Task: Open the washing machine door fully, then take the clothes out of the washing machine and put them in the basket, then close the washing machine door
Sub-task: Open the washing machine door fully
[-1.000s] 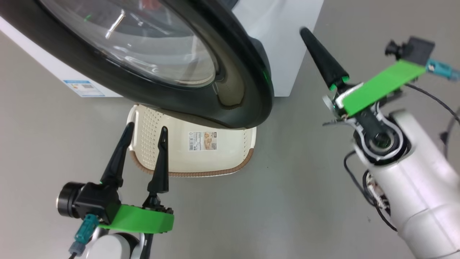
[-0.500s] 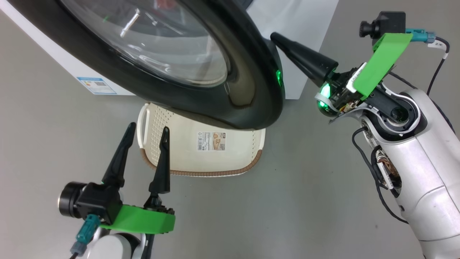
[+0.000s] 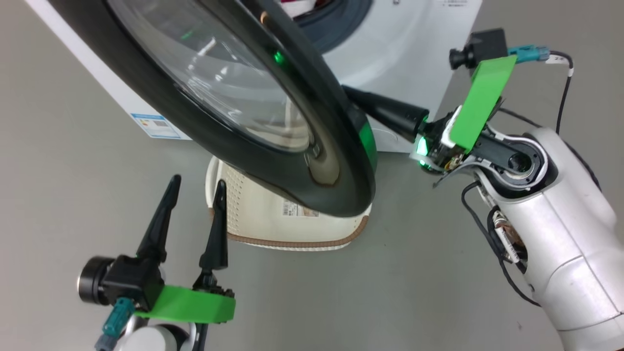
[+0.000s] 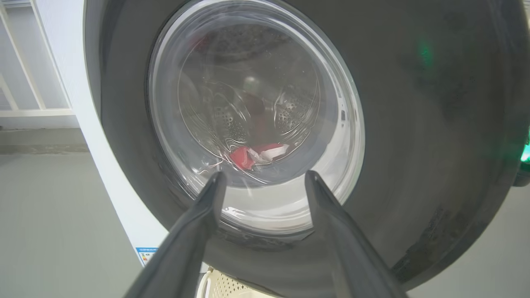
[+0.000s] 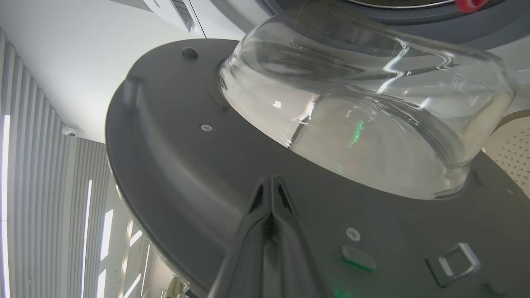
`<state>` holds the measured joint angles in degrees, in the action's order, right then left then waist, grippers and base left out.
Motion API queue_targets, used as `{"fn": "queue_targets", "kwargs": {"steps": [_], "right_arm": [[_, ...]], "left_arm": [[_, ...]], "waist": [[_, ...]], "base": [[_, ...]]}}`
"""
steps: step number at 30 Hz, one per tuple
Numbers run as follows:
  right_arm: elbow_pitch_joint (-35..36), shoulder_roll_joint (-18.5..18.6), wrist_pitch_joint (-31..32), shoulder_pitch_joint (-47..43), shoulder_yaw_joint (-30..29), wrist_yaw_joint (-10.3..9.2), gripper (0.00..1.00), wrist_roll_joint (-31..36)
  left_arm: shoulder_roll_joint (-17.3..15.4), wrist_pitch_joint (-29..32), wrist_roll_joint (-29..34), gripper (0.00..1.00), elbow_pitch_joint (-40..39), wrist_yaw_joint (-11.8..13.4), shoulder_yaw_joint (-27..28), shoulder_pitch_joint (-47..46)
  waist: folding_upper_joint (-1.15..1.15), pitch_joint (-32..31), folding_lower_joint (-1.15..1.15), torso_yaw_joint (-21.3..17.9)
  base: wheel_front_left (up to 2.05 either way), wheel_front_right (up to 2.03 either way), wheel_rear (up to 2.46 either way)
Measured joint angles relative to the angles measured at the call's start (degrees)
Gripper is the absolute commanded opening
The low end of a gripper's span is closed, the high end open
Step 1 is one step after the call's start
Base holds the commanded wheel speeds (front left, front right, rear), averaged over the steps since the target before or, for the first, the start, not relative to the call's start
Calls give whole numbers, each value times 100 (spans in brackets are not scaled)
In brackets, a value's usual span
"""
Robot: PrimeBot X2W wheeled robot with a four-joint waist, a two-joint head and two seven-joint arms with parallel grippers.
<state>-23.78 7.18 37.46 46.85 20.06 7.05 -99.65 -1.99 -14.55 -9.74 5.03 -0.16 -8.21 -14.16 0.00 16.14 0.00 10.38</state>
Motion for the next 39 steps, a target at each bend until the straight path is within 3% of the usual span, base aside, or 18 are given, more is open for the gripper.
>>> {"fn": "queue_targets", "kwargs": {"steps": [18,39], "right_arm": [[-121,-180,272,-534,305,0,0,341],[-400,-233,137,-838,871,0,0,495]], "left_arm": [[0,0,-93,100,-118,71,159,409],[-1,0,-92,100,-24,11,383,751]], "waist": [[0,-492,0,633],[0,-1088,0,1435]], "base": [[0,0,0],[0,0,0]]}}
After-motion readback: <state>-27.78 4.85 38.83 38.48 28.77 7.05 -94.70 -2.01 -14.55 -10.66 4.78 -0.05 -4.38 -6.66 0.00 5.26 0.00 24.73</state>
